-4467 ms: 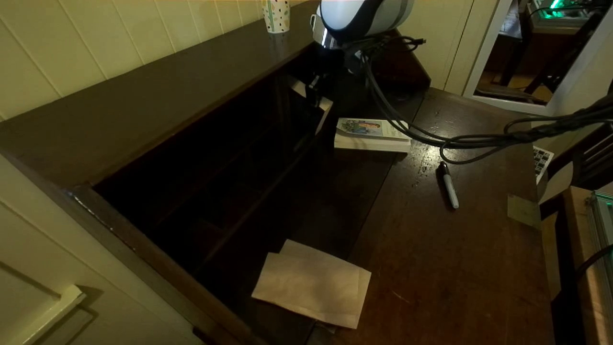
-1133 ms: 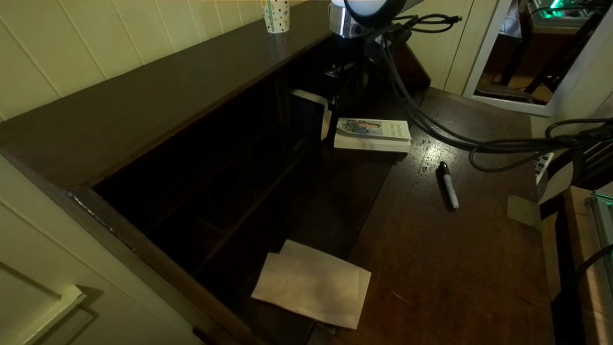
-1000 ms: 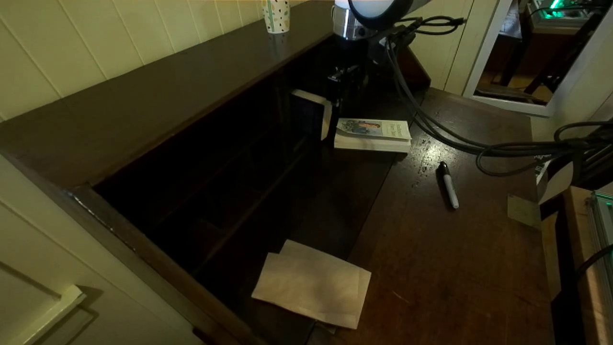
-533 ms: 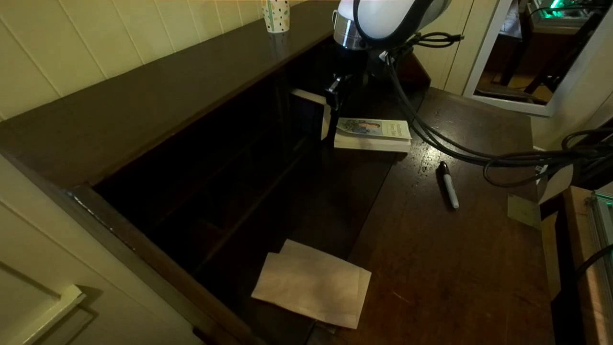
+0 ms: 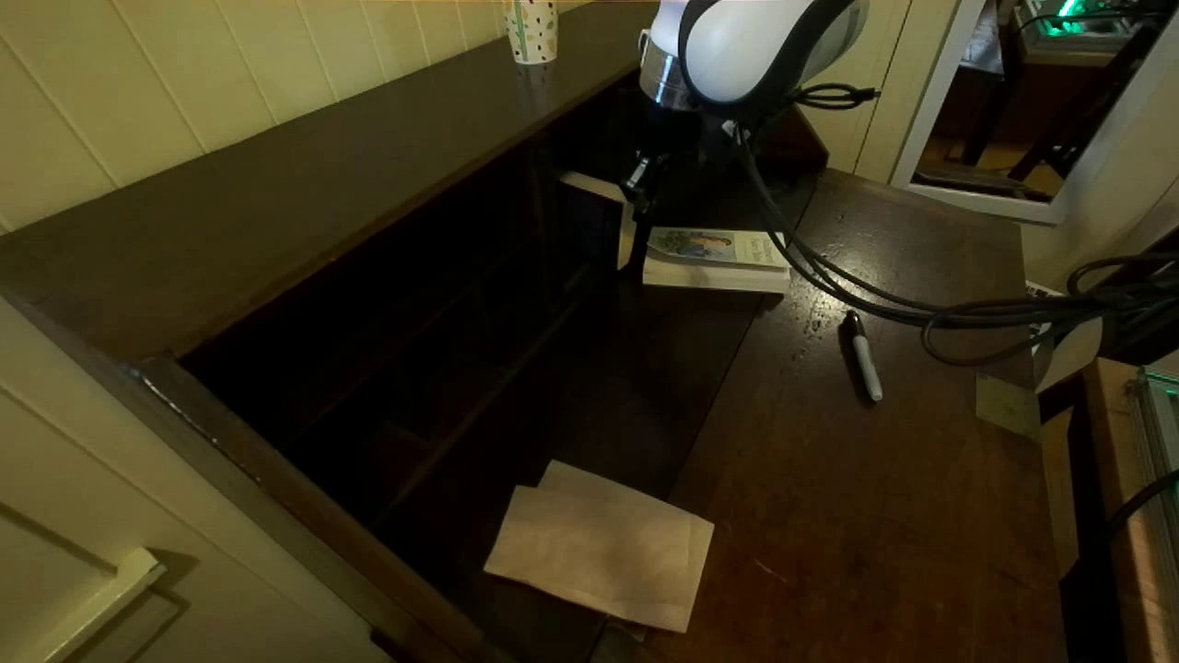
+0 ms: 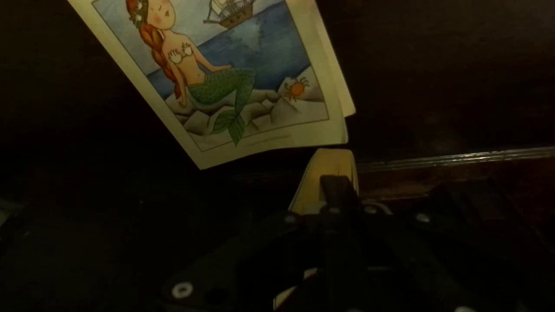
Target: Put the blue book on the shelf.
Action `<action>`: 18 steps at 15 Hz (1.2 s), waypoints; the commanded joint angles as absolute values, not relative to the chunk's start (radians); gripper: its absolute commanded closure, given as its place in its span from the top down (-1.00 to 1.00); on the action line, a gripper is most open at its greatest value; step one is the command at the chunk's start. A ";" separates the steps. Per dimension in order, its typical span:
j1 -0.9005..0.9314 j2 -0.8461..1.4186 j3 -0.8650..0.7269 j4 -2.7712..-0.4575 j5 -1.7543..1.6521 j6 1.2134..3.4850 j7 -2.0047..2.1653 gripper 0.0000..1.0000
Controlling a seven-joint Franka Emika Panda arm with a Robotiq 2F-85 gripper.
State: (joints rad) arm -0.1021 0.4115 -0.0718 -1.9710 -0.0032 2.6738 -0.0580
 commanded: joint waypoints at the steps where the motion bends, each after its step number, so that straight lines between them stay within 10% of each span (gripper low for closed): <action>1: -0.122 0.423 -0.051 -1.972 0.026 2.697 -0.078 -1.00; 18: -0.182 0.468 -0.016 -1.939 0.086 2.765 -0.116 -1.00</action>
State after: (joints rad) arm -0.1580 0.4454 -0.0374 -1.9656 0.0532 2.7490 -0.0855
